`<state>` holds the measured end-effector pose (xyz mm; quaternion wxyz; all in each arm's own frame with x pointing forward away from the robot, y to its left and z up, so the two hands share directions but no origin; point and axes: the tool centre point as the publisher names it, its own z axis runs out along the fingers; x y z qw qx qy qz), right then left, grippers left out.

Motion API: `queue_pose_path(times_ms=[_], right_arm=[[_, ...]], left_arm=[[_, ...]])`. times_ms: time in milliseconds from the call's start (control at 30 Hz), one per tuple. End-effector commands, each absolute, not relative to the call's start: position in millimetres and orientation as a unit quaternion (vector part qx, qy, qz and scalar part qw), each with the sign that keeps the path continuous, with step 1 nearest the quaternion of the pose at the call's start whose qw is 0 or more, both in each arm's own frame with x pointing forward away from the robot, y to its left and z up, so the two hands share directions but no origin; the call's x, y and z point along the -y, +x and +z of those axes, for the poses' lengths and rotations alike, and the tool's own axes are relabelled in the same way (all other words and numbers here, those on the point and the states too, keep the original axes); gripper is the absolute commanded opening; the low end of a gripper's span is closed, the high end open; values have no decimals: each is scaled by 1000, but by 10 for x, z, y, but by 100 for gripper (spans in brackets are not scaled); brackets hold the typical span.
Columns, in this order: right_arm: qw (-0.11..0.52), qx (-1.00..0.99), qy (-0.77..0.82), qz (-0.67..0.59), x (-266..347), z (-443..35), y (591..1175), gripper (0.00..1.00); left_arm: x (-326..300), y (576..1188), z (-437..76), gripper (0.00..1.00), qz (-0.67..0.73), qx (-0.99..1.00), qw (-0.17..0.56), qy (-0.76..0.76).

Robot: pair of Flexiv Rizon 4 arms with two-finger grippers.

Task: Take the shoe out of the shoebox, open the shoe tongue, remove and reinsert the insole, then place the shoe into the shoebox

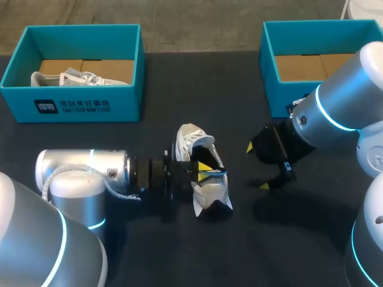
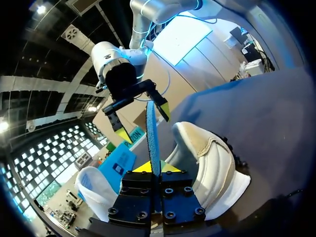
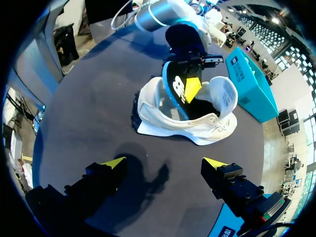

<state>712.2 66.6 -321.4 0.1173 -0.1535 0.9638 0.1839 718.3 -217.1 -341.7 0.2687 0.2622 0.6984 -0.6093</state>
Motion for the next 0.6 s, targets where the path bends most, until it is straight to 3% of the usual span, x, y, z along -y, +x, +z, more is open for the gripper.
queue_pose_path(times_ms=[33, 400, 600], right_arm=[[118, -964, -153, 183, -667, -3214, 7111, 100], [118, -964, -153, 183, -667, -3214, 7111, 100], [118, -964, -153, 183, -667, -3214, 7111, 100]], left_arm=[[2171, 7180, -3318, 47, -610, -694, 277, 263], [2087, 7087, -3095, 47, -603, -689, 293, 275], [2055, 7025, -3069, 40, -601, -689, 296, 277]])
